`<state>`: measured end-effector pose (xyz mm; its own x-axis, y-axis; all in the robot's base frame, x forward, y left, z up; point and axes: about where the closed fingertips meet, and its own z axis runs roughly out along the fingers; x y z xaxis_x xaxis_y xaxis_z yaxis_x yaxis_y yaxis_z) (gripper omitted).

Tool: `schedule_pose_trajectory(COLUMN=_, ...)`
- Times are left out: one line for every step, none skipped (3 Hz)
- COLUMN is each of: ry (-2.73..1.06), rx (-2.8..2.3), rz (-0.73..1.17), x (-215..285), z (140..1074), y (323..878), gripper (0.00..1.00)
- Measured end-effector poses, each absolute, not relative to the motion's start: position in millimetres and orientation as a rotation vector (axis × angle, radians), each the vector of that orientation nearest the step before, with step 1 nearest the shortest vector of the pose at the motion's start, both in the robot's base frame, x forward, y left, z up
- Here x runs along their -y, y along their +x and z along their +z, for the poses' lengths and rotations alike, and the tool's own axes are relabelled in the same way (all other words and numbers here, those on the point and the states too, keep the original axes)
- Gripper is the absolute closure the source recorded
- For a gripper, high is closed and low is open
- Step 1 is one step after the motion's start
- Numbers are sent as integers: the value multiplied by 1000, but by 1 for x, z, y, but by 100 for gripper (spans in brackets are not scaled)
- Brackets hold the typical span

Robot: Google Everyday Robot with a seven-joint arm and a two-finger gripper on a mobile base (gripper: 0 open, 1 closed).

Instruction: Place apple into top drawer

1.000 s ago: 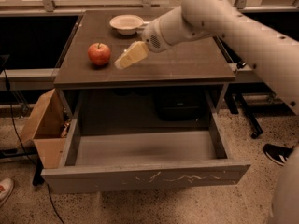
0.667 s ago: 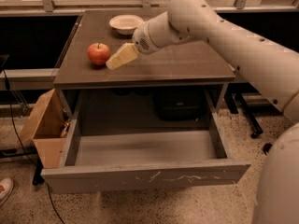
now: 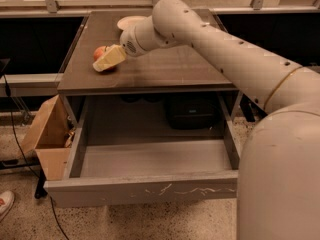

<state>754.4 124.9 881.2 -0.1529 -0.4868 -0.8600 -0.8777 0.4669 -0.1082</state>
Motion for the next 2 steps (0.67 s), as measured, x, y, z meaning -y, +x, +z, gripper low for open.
schedule_pose_trajectory(ry=-1165, rx=-1797, rz=543, x=-144, z=874, y=761, gripper=0)
schedule_pose_trajectory(ry=-1170, rx=-1821, rz=543, x=-152, z=864, y=764, gripper=8)
